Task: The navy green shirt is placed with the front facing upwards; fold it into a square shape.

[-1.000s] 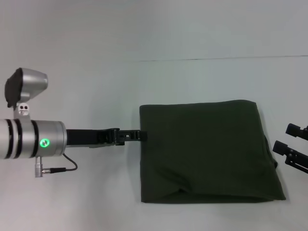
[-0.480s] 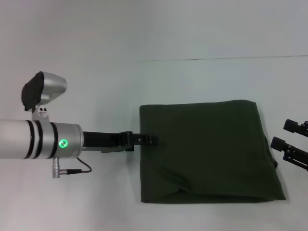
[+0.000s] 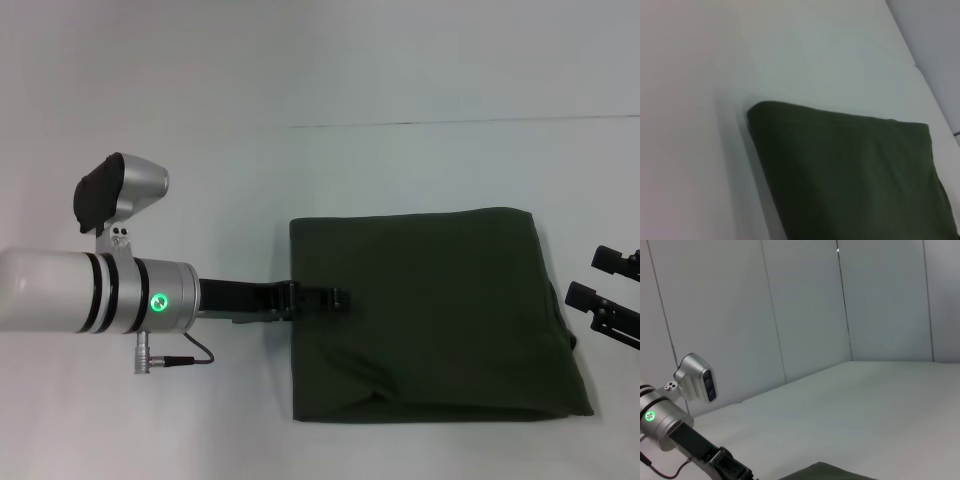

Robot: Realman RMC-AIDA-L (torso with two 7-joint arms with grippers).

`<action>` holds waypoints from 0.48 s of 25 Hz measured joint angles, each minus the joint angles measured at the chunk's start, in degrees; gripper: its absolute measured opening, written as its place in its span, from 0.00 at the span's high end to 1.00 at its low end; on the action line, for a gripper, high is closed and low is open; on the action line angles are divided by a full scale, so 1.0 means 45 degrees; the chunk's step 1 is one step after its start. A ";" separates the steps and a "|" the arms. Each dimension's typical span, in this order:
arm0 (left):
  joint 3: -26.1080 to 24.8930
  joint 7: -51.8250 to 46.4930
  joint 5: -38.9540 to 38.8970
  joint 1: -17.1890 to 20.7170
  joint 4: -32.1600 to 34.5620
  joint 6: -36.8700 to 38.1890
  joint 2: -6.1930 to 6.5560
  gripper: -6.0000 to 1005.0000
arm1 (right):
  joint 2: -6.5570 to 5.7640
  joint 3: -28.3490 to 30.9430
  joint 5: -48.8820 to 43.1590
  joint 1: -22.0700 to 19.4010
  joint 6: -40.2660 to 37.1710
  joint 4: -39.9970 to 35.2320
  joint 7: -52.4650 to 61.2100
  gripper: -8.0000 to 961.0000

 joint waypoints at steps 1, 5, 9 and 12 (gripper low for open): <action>0.0008 0.0004 0.0001 -0.0004 -0.0040 -0.0050 -0.0026 0.12 | 0.0000 0.0002 0.0000 -0.0001 0.0000 -0.0001 0.0000 0.29; 0.0254 0.0275 -0.0007 0.0046 0.0100 -0.0127 -0.0173 0.13 | 0.0009 0.0026 0.0000 -0.0006 0.0000 0.0000 0.0001 0.28; 0.0468 0.0456 -0.0047 0.0009 0.0146 -0.0147 -0.0200 0.14 | 0.0024 0.0035 0.0000 -0.0003 -0.0108 0.0000 0.0037 0.28; 0.0478 0.0466 -0.0073 0.0000 0.0173 -0.0158 -0.0203 0.29 | 0.0026 0.0045 0.0000 0.0016 -0.0120 -0.0001 0.0112 0.28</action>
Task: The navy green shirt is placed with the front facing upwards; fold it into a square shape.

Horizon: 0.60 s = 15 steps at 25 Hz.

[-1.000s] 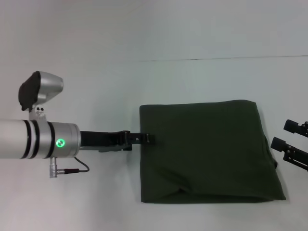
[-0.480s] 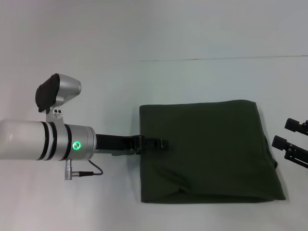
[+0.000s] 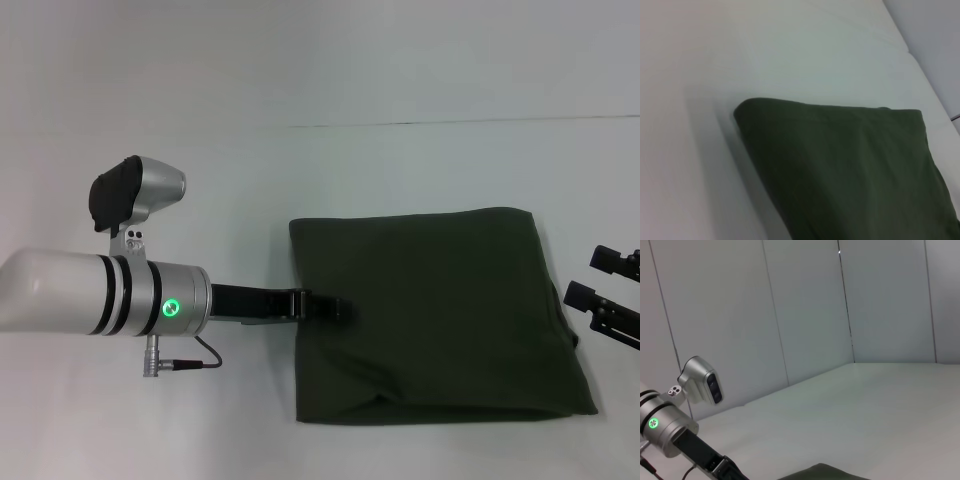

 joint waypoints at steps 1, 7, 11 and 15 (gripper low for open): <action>0.0001 0.0001 -0.0009 -0.0002 0.0020 -0.0001 0.0000 0.36 | 0.0002 0.0021 -0.0001 0.0018 -0.0002 0.0000 0.0062 0.28; -0.0046 0.0008 -0.0044 -0.0003 0.0059 -0.0006 0.0000 0.60 | 0.0003 0.0073 -0.0001 0.0092 -0.0009 0.0001 0.0083 0.29; -0.0180 0.0012 -0.0287 0.0145 0.0161 -0.0004 0.0008 0.77 | 0.0003 0.0089 0.0000 0.0150 -0.0014 0.0001 0.0083 0.29; -0.0330 -0.0012 -0.0365 0.0847 0.1176 0.0194 0.0019 0.83 | 0.0024 0.0117 -0.0001 0.0222 0.0004 0.0001 0.0088 0.28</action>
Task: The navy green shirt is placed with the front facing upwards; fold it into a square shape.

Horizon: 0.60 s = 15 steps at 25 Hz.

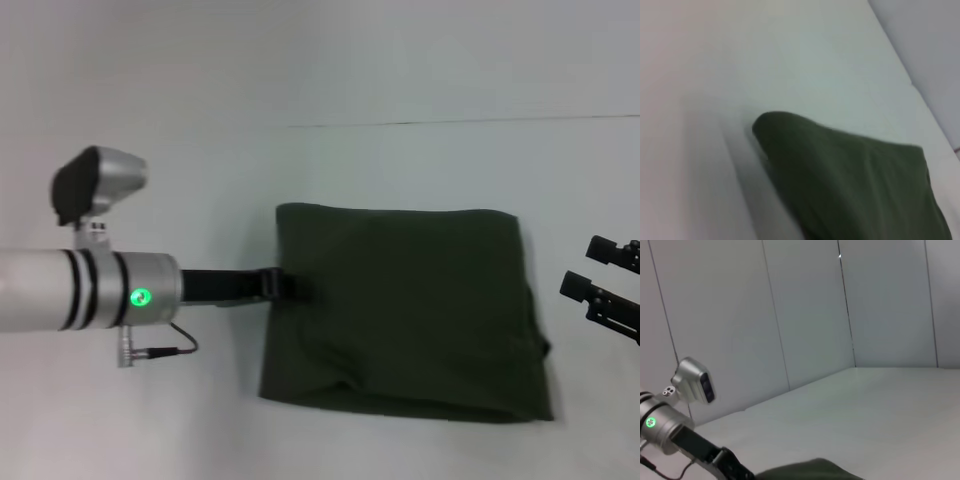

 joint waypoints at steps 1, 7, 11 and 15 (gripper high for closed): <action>-0.0022 -0.0022 0.0001 0.0182 0.0245 0.0059 0.0002 0.84 | 0.0004 0.0006 0.0000 0.0006 0.0015 0.0000 0.0024 0.28; -0.1195 0.0010 0.0040 0.1383 0.1846 0.1043 0.0062 0.87 | 0.0017 0.0010 0.0003 0.0158 0.0070 0.0036 0.0285 0.29; -0.1953 0.0183 0.0098 0.2022 0.2317 0.1369 0.0126 0.88 | 0.0036 0.0010 0.0012 0.0342 0.0101 0.0121 0.0335 0.29; -0.2342 0.0528 0.0121 0.2438 0.2474 0.1486 0.0133 0.88 | 0.0040 0.0010 0.0019 0.0570 0.0127 0.0156 0.0440 0.29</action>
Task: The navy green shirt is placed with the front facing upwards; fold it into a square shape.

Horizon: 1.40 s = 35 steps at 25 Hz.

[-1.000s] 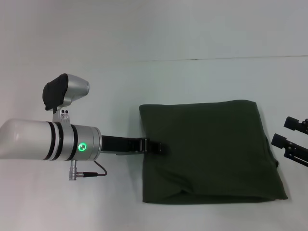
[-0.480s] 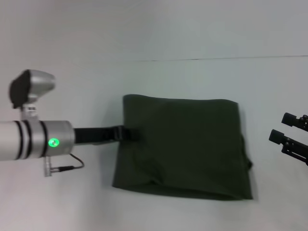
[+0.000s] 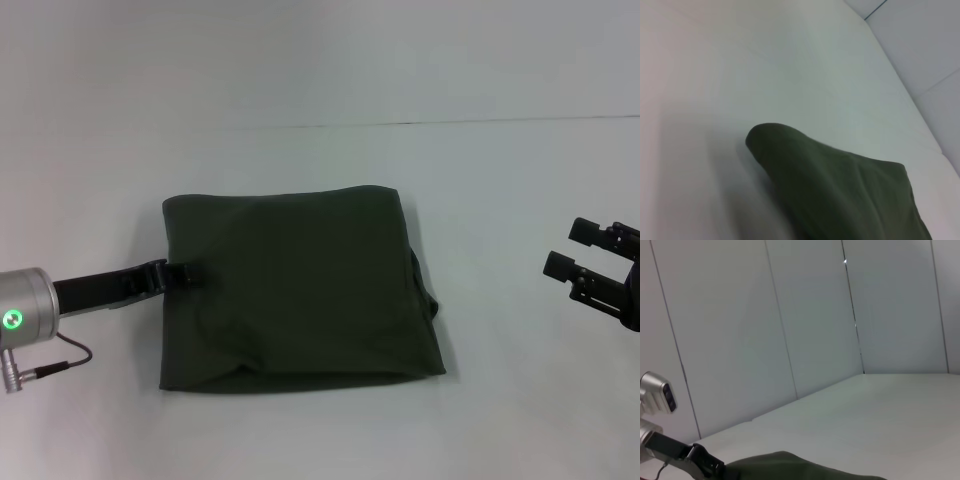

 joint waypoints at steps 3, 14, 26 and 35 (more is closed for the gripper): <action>-0.0050 0.0321 0.0005 0.0008 -0.0085 -0.0169 -0.0008 0.88 | 0.0010 -0.0009 0.0002 0.0110 0.0010 0.0002 0.0008 0.28; -0.0634 0.1869 -0.0128 0.0026 -0.0099 -0.0461 -0.0093 0.74 | 0.0017 -0.0129 -0.0048 0.0242 -0.0388 0.0020 -0.0116 0.28; -0.1104 0.4189 -0.0644 0.0108 0.2076 0.2357 -0.0004 0.43 | 0.0053 -0.2284 -0.0078 0.0637 -0.0631 0.0062 -0.0530 0.24; -0.2287 0.9125 -0.1034 0.0395 0.2676 0.8544 0.0194 0.12 | 0.0078 -0.4504 -0.0038 0.1075 -0.0536 0.1312 -0.2155 0.09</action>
